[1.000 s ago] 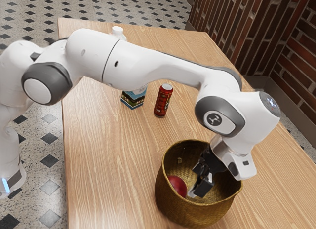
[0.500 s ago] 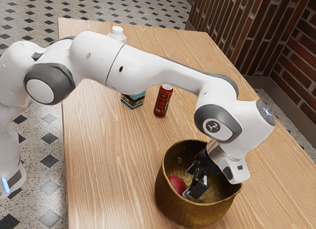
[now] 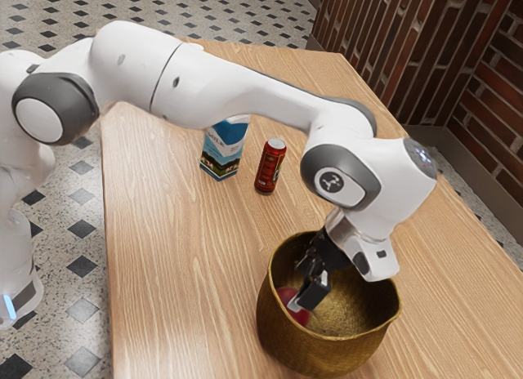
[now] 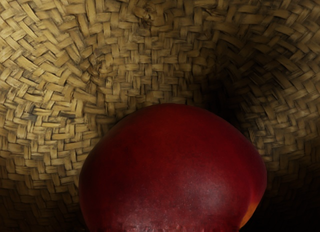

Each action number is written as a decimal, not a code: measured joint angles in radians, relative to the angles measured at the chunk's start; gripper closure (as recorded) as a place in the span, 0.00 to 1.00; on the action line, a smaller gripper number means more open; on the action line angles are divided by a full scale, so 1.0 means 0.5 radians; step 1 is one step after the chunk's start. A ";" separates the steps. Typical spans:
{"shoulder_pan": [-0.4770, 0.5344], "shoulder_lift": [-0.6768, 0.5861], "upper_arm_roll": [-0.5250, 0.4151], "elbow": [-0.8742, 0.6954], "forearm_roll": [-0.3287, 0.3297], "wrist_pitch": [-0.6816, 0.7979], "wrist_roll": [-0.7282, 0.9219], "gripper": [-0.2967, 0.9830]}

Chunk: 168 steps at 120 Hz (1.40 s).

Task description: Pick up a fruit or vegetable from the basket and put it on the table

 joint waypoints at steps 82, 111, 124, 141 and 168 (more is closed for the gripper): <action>0.009 0.013 -0.003 -0.310 -0.019 0.200 0.000 0.23; 0.009 0.000 -0.004 -0.315 -0.012 0.246 -0.001 0.39; 0.005 -0.025 -0.004 -0.312 -0.010 0.253 -0.001 0.35; 0.004 -0.086 -0.001 -0.312 -0.010 0.250 -0.001 0.35; -0.044 -0.164 -0.028 0.069 0.001 0.243 0.010 0.35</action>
